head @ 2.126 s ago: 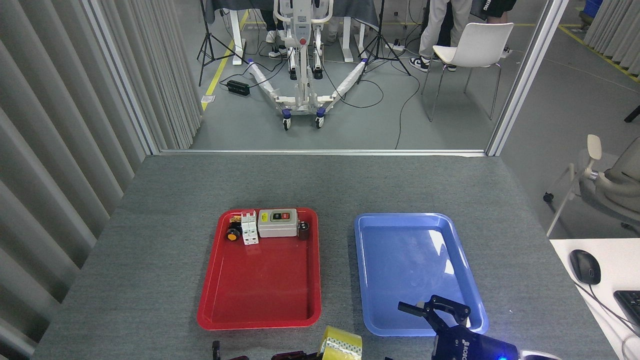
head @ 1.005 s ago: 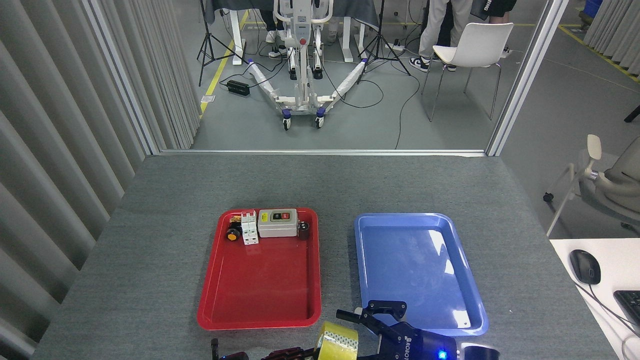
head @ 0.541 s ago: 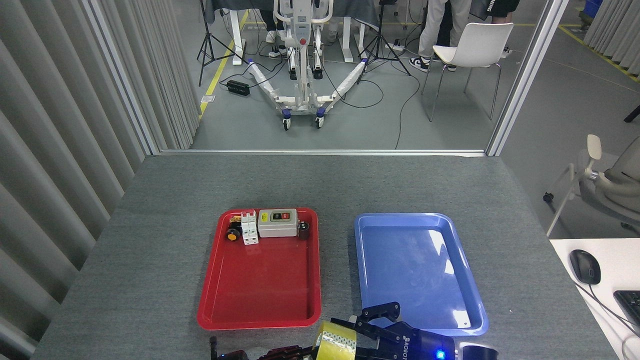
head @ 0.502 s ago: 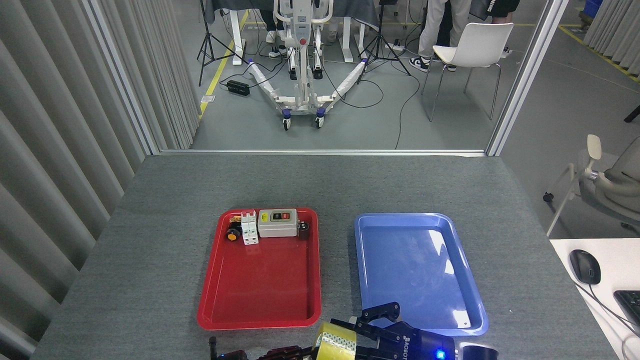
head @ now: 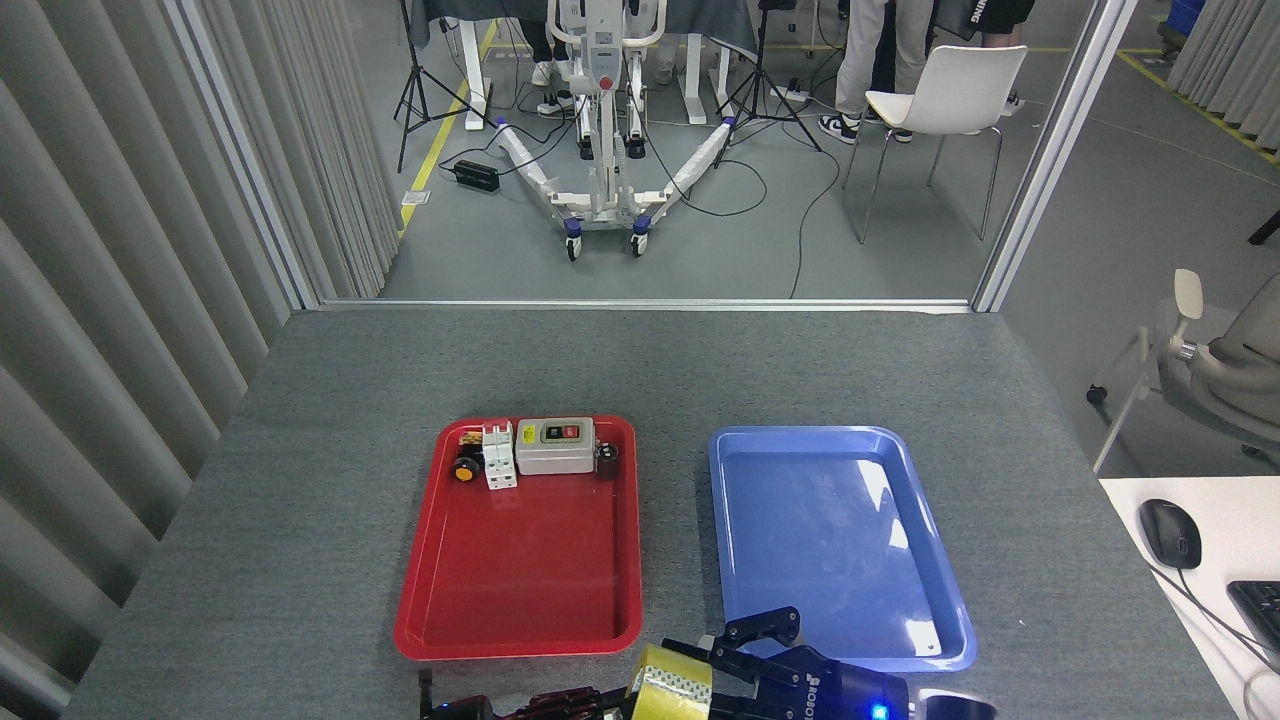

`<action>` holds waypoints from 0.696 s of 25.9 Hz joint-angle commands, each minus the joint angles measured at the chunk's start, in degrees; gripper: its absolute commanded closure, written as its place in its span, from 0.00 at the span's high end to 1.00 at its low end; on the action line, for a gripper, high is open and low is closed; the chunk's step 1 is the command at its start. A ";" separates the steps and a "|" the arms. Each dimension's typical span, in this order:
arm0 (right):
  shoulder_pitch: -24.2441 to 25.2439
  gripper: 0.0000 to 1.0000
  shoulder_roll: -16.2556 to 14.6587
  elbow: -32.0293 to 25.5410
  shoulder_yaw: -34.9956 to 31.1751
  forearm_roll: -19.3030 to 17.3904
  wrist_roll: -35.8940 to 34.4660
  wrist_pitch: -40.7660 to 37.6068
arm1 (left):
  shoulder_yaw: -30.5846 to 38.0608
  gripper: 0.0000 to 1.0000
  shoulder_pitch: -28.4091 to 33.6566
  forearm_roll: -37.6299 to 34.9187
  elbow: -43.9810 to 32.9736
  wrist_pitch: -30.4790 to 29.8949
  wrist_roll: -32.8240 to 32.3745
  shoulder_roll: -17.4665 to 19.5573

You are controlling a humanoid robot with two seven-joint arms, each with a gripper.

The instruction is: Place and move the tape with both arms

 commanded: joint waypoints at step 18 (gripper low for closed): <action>1.14 0.28 0.00 -0.05 -5.36 -0.80 -0.98 -1.44 | 8.50 0.86 -1.15 -0.22 6.50 -2.24 3.62 0.58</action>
